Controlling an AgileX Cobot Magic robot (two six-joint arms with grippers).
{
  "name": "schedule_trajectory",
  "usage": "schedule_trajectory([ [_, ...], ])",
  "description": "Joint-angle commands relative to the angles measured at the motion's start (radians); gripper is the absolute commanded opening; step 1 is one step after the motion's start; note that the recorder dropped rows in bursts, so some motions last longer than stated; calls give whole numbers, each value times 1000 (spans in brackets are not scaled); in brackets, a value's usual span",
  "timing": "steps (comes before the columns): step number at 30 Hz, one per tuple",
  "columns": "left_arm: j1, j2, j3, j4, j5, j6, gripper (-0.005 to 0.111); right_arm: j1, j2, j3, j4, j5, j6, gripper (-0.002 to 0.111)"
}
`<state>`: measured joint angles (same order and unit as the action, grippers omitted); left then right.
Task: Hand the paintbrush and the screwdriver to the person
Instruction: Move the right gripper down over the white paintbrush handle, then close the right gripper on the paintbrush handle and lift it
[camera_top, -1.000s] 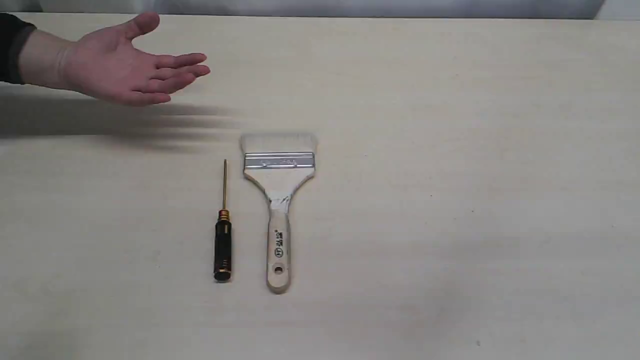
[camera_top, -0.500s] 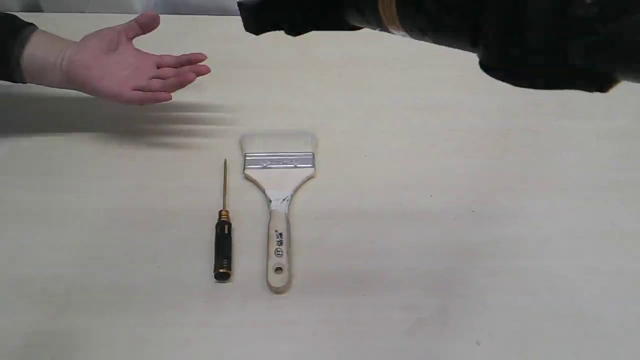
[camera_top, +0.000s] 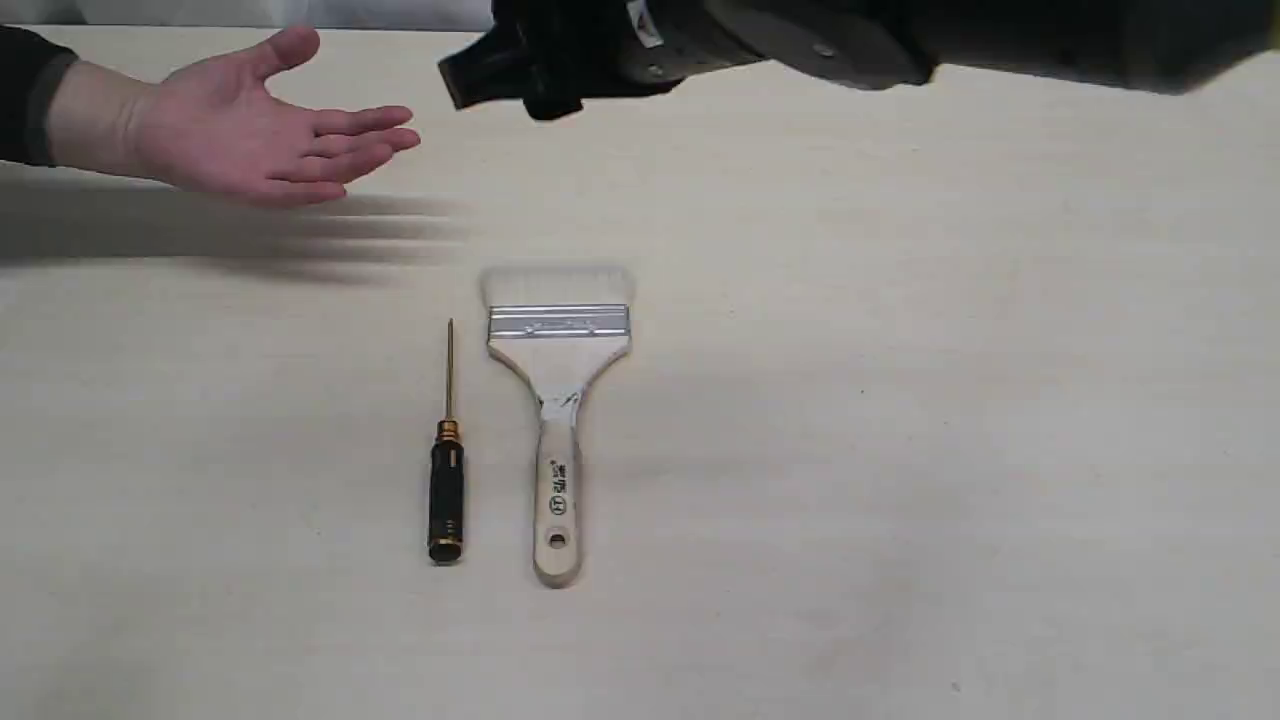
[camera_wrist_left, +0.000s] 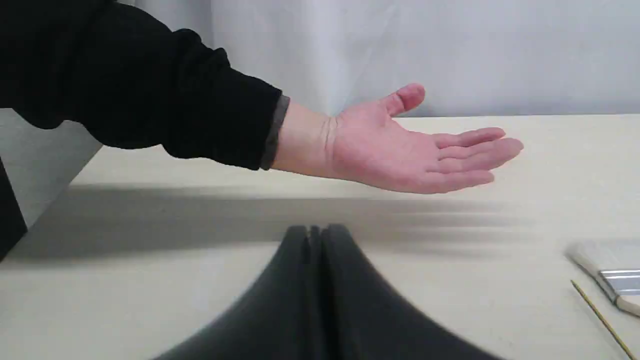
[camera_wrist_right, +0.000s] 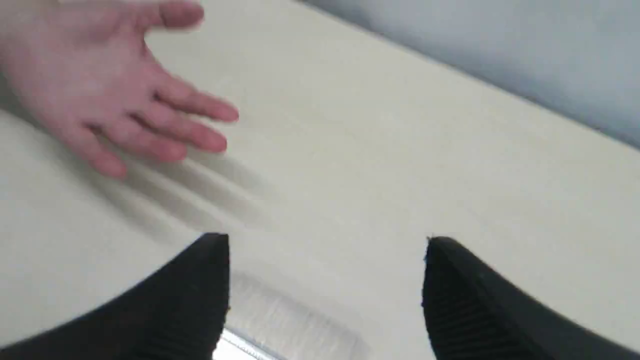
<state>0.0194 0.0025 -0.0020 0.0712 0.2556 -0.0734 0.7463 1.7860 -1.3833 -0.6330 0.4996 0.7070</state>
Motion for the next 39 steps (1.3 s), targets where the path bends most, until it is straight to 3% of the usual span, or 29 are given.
schedule_trajectory([
  [1, -8, -2, 2, -3, -4, -2, 0, -1, 53, -53, 99, 82, -90, 60],
  [16, -8, -2, 2, -3, -6, -2, 0, -1, 283, -120, 340, 211, -199, 60],
  [23, -8, -2, 2, -3, -6, -2, 0, -1, 312, -120, 460, 237, -248, 49],
  [32, -8, -2, 2, -1, -6, -2, 0, -1, 313, -120, 565, 244, -327, 59],
  [39, -8, -2, 2, -1, -6, -2, 0, -1, 348, -120, 575, 263, -322, 59],
])
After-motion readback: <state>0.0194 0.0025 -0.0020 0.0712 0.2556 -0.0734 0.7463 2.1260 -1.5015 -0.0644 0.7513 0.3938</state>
